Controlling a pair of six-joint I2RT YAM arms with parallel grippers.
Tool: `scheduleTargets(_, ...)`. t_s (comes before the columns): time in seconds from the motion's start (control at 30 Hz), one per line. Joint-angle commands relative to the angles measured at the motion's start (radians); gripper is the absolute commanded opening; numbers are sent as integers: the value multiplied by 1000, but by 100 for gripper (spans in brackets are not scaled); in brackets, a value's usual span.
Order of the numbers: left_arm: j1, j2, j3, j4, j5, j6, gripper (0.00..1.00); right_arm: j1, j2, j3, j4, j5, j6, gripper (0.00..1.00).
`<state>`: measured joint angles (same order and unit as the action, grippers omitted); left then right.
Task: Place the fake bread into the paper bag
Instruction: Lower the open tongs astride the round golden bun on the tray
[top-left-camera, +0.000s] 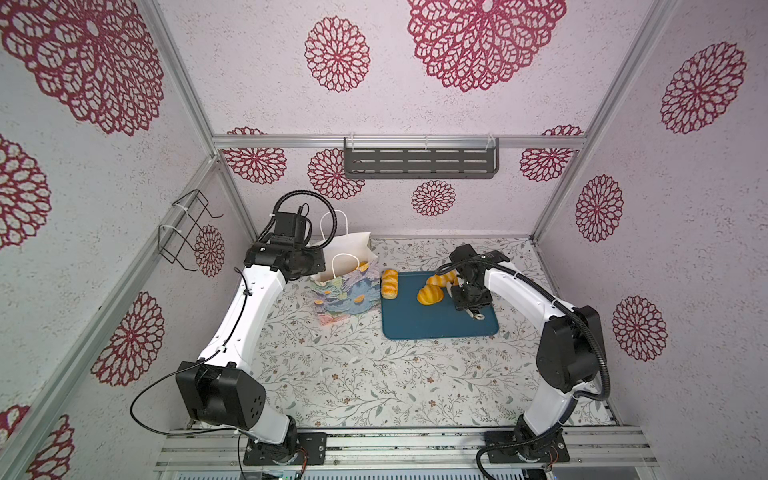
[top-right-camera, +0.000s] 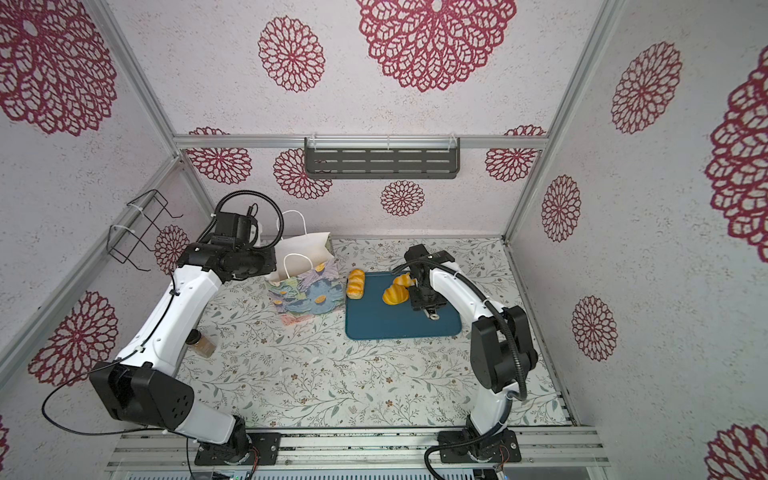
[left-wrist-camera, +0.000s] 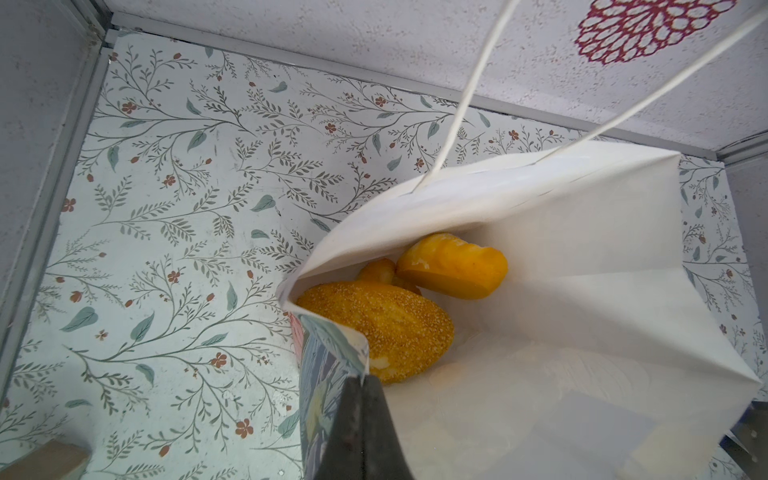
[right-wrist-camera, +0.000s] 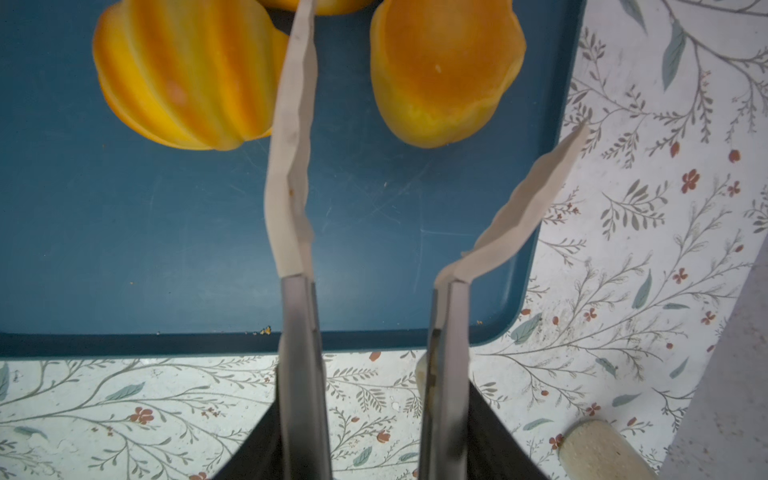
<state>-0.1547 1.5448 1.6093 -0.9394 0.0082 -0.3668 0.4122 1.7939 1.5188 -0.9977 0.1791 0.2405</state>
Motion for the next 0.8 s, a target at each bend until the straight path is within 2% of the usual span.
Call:
scheduleTargets(0.0,-13,9,-16,-22,-4,16,0,-12,-1,41,-1,8,-20,53)
scheduleTargets(0.47,-14,11,-15,-25,-11,18,0,-33,38,57,16,-12,-34,46)
scheduleTargets(0.57,-14,14,-15,-24,-8,18,0,-38,46,58,18,-17,-37,42)
scheduleTargets(0.7,-15,18,-14,-24,-2,16,0,-41,54,62,17,-31,-34,30)
scheduleTargets(0.77,-16,20,-12,-27,-2,16,0,-42,57,64,19,-35,-32,27)
